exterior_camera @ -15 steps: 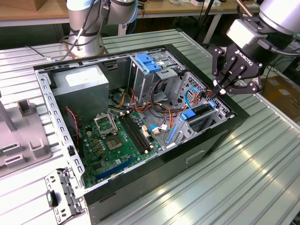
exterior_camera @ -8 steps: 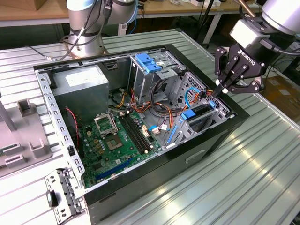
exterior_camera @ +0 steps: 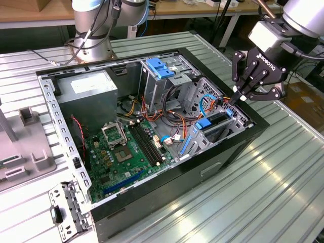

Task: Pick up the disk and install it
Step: 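Insert the first disk wire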

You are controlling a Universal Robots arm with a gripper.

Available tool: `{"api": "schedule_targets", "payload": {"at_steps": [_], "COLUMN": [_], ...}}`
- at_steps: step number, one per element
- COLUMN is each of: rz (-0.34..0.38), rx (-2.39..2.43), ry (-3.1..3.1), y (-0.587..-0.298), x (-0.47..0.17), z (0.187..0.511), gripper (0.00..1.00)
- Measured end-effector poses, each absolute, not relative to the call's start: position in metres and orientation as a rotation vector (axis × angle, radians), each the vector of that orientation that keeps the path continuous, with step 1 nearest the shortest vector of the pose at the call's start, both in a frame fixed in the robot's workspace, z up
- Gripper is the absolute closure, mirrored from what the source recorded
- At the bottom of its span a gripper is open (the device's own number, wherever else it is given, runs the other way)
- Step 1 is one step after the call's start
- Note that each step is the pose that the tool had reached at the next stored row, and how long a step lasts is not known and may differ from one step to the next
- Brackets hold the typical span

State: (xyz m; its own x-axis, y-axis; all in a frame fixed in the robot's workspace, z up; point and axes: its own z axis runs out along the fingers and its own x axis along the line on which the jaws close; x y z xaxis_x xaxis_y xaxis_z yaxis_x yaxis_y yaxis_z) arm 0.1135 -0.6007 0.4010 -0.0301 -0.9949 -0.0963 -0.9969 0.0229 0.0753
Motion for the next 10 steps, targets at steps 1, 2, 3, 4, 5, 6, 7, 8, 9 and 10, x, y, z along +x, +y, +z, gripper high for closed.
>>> {"api": "schedule_targets", "payload": {"at_steps": [1, 2, 3, 4, 5, 6, 7, 8, 9, 10], "rz": [0.190, 0.190, 0.188, 0.177, 0.158, 0.139, 0.138, 0.137, 0.137, 0.136], "rx": [-2.176, -2.176, -2.176, -2.172, -2.165, -2.158, -2.158, -2.158, -2.157, -2.157], "ry": [2.235, 2.235, 2.234, 2.229, 2.220, 2.211, 2.211, 2.210, 2.210, 2.210], "y": [-0.6008, -0.6008, -0.6008, -0.6008, -0.6008, -0.6008, -0.6008, -0.6008, -0.6008, -0.6008], "x": [0.1135, 0.1135, 0.1136, 0.1136, 0.1135, 0.1135, 0.1136, 0.1136, 0.1135, 0.1135], "z": [0.4010, 0.4010, 0.4010, 0.4008, 0.4007, 0.4007, 0.4006, 0.4006, 0.4006, 0.4006], "gripper": [0.89, 0.89, 0.89, 0.89, 0.89, 0.89, 0.89, 0.89, 0.89, 0.89]}}
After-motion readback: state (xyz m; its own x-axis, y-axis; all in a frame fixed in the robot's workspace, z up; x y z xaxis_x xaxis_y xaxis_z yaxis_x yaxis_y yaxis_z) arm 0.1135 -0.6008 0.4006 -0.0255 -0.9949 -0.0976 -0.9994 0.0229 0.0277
